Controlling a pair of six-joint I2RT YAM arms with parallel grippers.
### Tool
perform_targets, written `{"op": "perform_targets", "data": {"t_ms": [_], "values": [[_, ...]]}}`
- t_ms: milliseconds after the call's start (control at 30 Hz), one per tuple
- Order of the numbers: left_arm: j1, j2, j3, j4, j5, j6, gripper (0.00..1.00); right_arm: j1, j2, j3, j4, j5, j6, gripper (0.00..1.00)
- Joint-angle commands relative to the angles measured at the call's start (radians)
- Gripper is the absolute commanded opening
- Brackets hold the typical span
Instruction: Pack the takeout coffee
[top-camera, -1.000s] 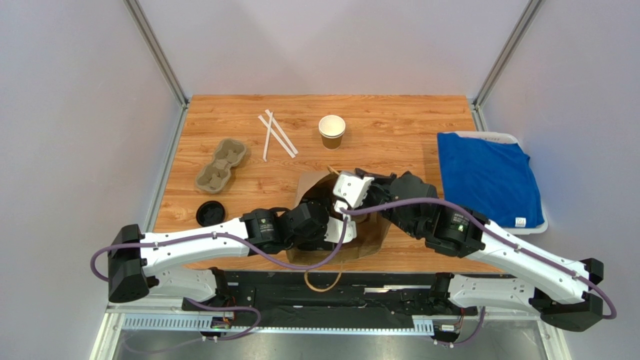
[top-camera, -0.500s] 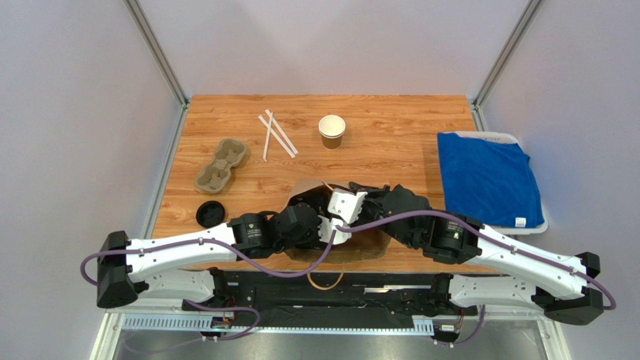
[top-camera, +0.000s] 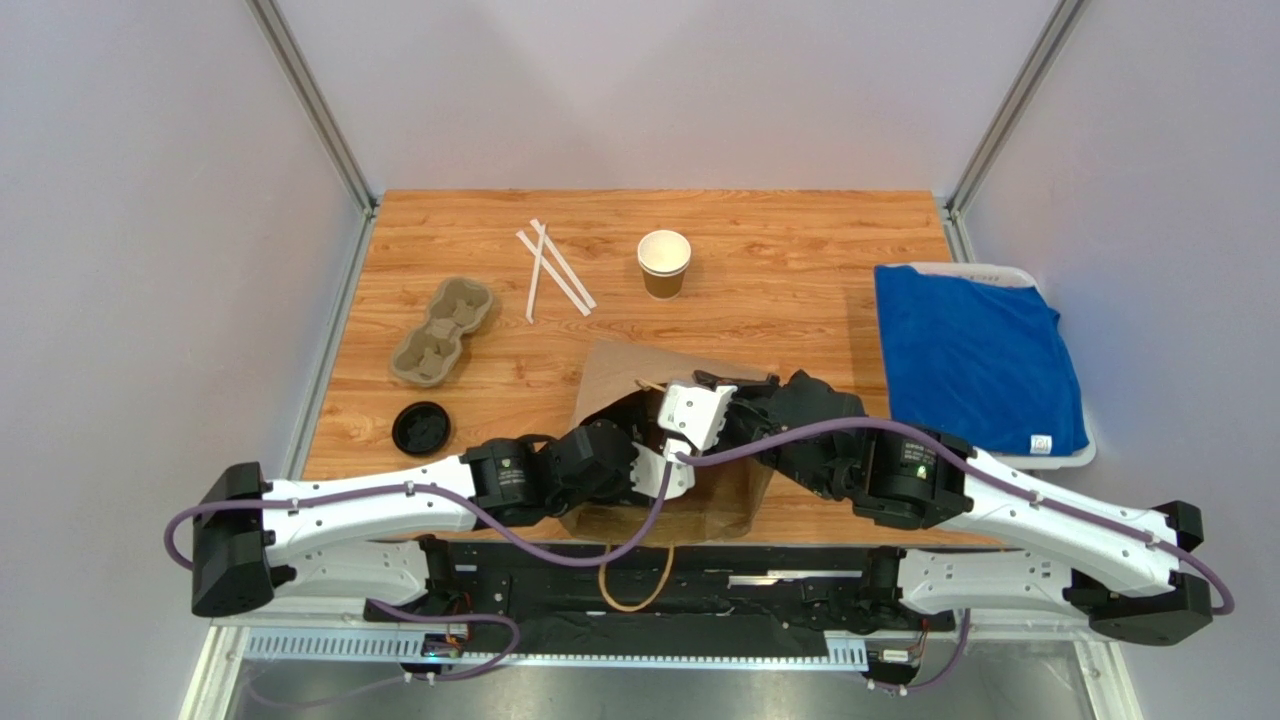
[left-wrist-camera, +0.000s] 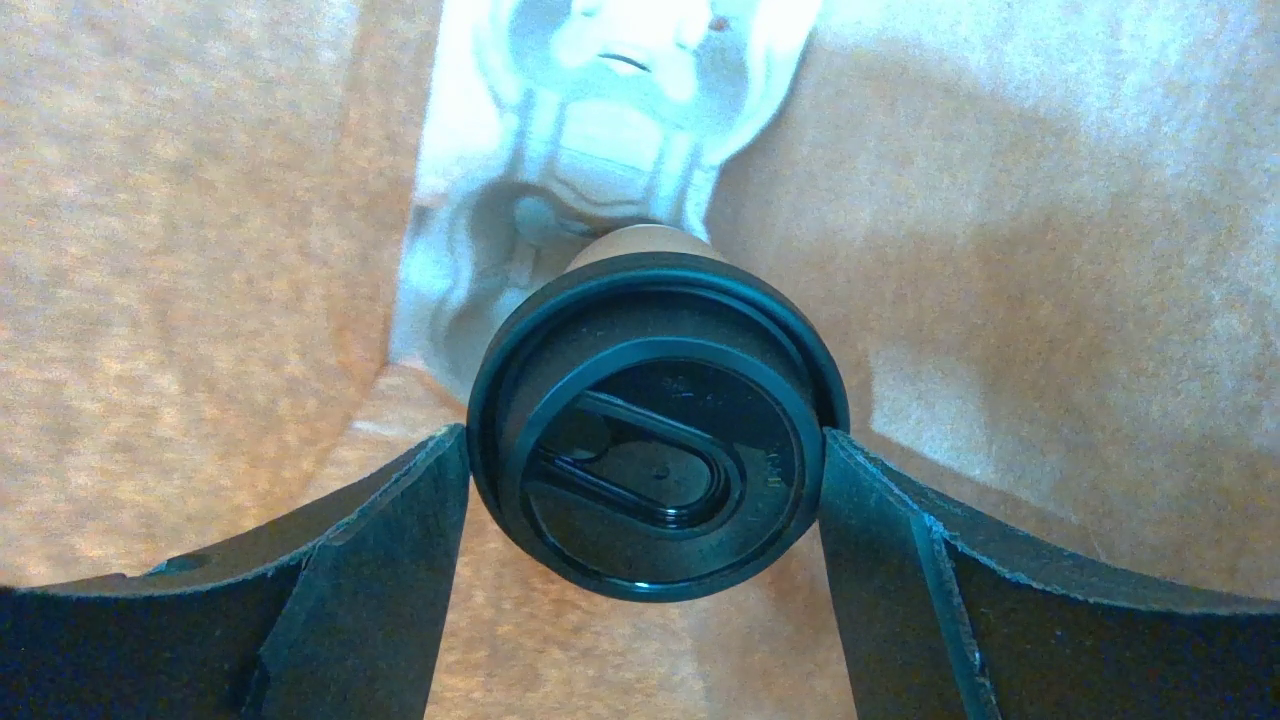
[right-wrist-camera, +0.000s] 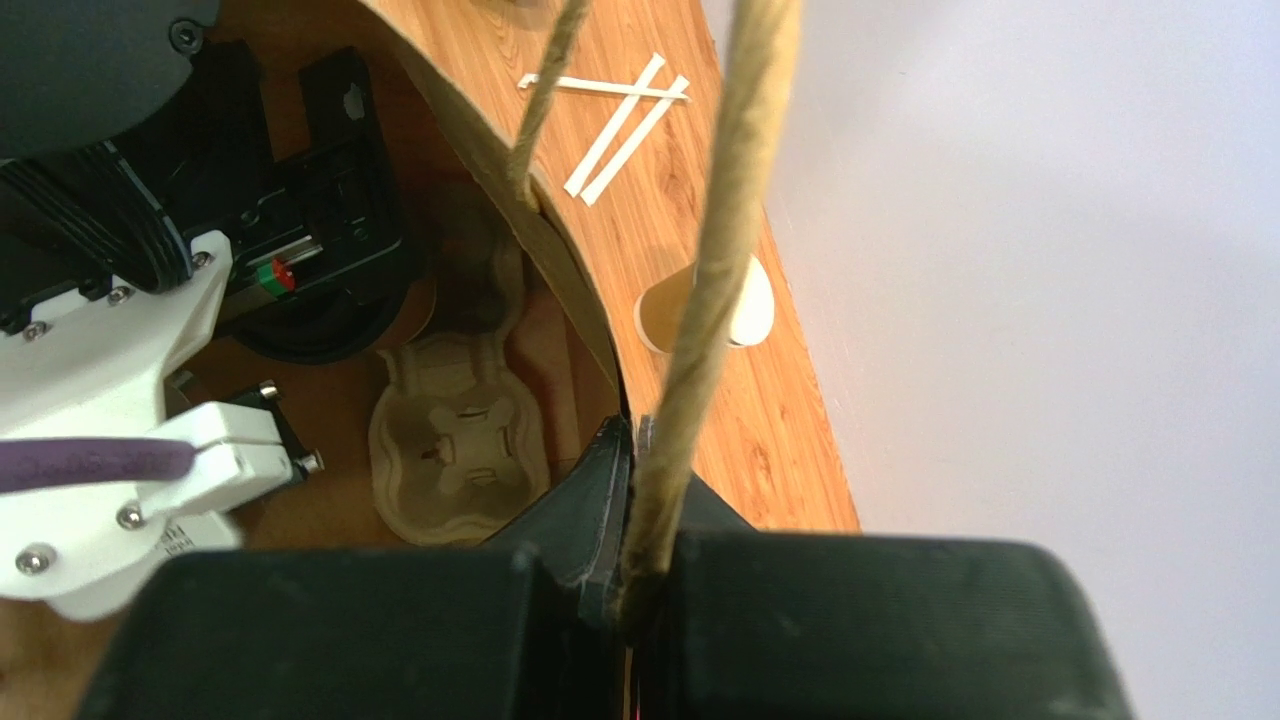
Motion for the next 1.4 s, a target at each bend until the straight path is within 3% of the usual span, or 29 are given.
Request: {"op": "perform_targets", "data": {"t_ms": [0, 233, 800, 1100, 1367], "values": [[-0.002, -0.062, -0.04, 0.107, -0.021, 0.045, 0.28, 0.016, -0.007, 0.048, 0.0, -0.012, 0.028, 0.0], [-0.002, -0.087, -0.025, 0.12, -0.039, 0.095, 0.27, 0.017, -0.009, 0.039, -0.008, -0.026, 0.036, 0.0], [-0.002, 0.017, 0.021, 0.083, -0.139, 0.148, 0.21, 0.017, 0.002, 0.076, -0.059, -0.092, 0.071, 0.0], [0.035, -0.003, 0.001, 0.109, -0.064, 0.149, 0.22, 0.017, 0.017, 0.106, -0.091, -0.134, 0.086, 0.0], [0.039, -0.041, 0.007, -0.004, 0.028, 0.116, 0.2, 0.017, 0.022, 0.103, -0.08, -0.132, 0.083, 0.0]]}}
